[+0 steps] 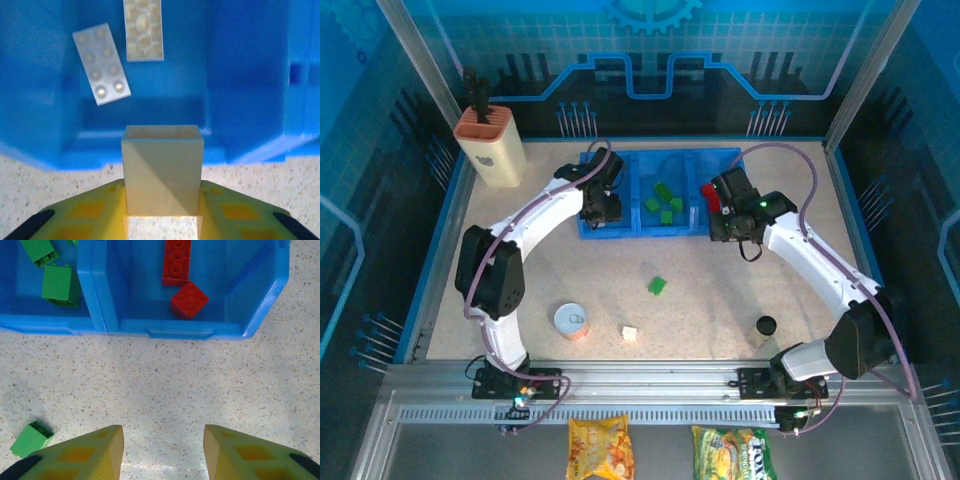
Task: Sort the legos into containers by color
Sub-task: Pick up the lego from the center of the table, then place the lego in the container.
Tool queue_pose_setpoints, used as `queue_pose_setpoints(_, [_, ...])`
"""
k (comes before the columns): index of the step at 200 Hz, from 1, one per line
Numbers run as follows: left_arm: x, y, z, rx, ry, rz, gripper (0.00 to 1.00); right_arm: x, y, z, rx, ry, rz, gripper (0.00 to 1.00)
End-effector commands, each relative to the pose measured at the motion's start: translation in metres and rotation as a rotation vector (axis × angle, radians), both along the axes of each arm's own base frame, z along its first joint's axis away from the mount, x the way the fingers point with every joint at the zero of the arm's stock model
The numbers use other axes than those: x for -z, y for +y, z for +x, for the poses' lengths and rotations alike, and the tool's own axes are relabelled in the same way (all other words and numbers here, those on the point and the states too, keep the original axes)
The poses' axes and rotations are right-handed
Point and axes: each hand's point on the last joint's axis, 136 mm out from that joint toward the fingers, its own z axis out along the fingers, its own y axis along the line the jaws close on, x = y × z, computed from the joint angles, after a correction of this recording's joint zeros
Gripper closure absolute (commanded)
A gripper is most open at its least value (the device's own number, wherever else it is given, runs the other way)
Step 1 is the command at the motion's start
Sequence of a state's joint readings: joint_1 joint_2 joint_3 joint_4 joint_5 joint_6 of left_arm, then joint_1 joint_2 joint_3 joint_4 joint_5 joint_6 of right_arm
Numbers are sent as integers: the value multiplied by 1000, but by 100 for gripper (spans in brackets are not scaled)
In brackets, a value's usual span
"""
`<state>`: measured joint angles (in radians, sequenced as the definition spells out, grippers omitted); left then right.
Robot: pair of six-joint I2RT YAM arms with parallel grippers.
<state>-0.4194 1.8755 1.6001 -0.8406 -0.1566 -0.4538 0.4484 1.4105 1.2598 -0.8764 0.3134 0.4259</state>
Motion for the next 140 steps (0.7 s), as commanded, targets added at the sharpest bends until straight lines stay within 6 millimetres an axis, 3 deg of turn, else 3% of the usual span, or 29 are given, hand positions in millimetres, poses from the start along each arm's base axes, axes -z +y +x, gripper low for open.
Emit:
queue_pose_setpoints(1, [4,2,17,35,3,14,65,-3,-14,-10,34,4,-20,53])
queue_pose_setpoints(58, [5,2,79,25,-59,25,65,-6,-23,-20,48,4,-38,53])
queue_pose_setpoints(107, [23,14,123,-4,-89,44,65,-8,-29,-26,55,2,-52,53])
queue_pose_setpoints(140, [40,19,140,-16,-93,24,65,-10,-30,-28,54,2,-55,53])
